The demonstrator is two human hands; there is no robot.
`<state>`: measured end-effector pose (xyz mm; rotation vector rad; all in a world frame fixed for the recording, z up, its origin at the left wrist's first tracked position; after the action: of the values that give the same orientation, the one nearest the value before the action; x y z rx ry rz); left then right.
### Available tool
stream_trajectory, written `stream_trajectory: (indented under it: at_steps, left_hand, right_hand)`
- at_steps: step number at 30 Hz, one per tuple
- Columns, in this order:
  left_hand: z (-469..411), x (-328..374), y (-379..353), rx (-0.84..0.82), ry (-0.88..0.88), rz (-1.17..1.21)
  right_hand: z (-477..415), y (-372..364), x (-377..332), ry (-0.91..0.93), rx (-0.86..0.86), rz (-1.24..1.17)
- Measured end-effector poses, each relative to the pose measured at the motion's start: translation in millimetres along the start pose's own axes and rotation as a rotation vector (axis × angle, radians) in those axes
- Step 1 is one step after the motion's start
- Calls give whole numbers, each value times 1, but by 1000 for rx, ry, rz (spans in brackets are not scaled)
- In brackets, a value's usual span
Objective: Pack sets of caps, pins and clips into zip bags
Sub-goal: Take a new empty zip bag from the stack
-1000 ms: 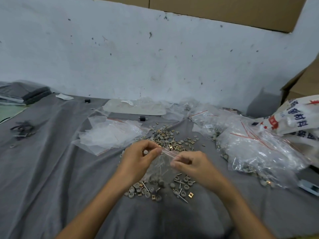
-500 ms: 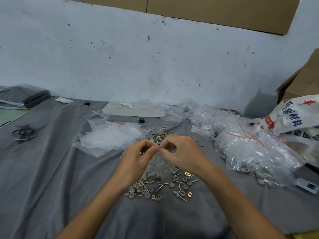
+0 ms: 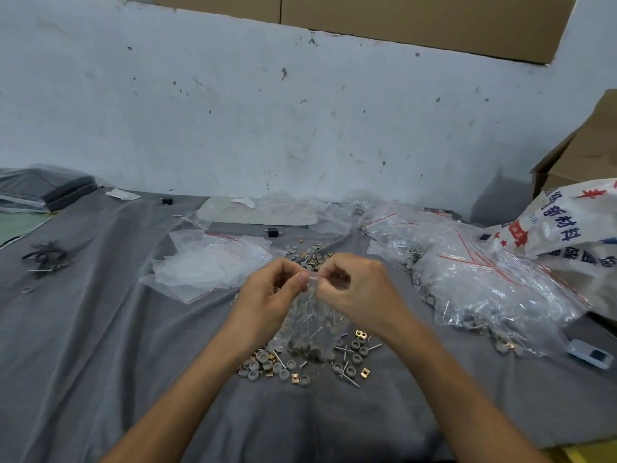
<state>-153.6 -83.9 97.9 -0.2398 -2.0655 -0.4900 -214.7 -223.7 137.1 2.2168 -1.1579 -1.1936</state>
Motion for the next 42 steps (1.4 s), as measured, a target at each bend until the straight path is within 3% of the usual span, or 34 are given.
stream_trajectory:
  at_steps: [13, 18, 23, 25, 29, 34, 37, 42]
  left_hand:
    - [-3, -2, 17, 40, -8, -12]
    - [-5, -20, 40, 166, 75, 26]
    - [-6, -25, 9, -2, 39, -44]
    - [-10, -22, -7, -37, 31, -67]
    - [-17, -10, -31, -105, 9, -10]
    - [-20, -10, -47, -146, 14, -22]
    - [-20, -20, -41, -105, 41, -44]
    - [-14, -43, -20, -82, 138, -117]
  right_hand:
    - [8, 23, 28, -78, -15, 47]
    - [23, 49, 61, -186, 42, 66]
    - [50, 11, 64, -309, -205, -222]
    - [51, -4, 61, -287, -240, -173]
    - [37, 0, 56, -182, -124, 39]
    - [40, 28, 80, -220, -74, 17]
    - [52, 62, 120, -380, -27, -57]
    - [83, 130, 206, -698, 239, -115]
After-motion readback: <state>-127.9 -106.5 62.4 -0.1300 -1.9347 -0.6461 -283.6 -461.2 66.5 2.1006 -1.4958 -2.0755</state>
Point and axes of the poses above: each hand's wrist, its own z-axis away from the middle knuckle, its own y-axis out of the back of the hand, x = y × z, the point moved 9 cm from there along -z, towards the middle knuckle, and after that the axes turned 1 degree about -z, right-handed, at the moved point
